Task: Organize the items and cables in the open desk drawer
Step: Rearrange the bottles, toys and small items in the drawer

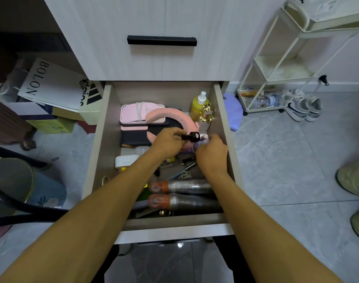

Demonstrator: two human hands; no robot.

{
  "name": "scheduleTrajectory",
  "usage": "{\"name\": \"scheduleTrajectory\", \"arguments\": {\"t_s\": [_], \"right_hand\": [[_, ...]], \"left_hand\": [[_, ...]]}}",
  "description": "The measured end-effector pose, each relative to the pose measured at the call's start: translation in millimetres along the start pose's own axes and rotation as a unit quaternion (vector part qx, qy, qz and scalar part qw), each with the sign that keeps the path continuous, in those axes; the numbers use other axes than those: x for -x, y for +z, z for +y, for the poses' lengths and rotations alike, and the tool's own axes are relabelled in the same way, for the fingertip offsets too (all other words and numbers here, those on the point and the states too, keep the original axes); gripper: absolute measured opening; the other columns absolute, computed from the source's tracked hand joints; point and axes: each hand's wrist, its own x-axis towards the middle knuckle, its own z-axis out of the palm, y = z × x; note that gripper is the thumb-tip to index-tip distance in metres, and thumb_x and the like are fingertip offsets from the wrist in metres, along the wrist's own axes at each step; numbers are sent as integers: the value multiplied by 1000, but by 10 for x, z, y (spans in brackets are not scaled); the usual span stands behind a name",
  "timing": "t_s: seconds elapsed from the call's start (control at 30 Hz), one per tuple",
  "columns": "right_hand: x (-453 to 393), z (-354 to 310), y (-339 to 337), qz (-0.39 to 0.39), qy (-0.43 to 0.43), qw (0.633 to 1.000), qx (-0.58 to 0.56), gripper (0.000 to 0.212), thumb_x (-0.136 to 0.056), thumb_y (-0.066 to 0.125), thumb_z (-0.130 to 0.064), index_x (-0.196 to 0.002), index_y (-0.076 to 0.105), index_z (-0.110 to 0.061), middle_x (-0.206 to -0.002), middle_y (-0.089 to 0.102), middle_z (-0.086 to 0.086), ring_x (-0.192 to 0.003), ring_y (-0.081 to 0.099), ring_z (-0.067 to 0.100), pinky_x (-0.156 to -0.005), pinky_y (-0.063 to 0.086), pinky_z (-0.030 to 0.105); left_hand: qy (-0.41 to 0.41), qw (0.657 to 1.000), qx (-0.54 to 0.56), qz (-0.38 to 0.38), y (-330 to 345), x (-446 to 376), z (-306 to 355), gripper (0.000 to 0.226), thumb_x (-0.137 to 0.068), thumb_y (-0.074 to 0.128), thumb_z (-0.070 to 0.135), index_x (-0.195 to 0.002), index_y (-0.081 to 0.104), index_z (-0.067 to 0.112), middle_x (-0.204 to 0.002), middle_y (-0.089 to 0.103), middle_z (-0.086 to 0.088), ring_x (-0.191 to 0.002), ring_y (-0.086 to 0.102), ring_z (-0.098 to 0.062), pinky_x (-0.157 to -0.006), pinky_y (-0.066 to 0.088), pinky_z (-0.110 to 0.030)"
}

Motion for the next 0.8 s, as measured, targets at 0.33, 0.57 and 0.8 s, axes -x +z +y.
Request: {"name": "scheduleTrajectory", "arguments": {"t_s": [0.33, 0.57, 0.8], "right_hand": [[191, 116, -107, -42, -82, 991, -101, 30, -91, 59, -6, -120, 63, -11, -104, 60, -4, -90, 54, 3, -84, 43, 16], [338, 28, 57, -229, -92, 969, -6, 14, -87, 66, -13, -98, 70, -6, -97, 70, 7, -94, 63, 21, -81, 49, 31], [481, -174, 383, -342, -245, 903, 85, 37, -82, 70, -17, -118, 61, -10, -114, 64, 9, -104, 60, 23, -84, 50, 32]], "left_hand": [[77, 985, -157, -6, -429, 435, -236, 23, -89, 64, 8, -109, 71, 18, -106, 71, 4, -101, 65, -10, -91, 52, -27], [34, 749, -654, -99, -767, 690, -283, 49, -89, 59, 29, -136, 45, 26, -126, 57, -7, -111, 55, -25, -85, 49, -35], [111, 612, -774, -123, -1097, 798, -264, 46, -90, 56, 43, -132, 50, 27, -126, 60, -2, -124, 48, -25, -117, 17, -47]]}}
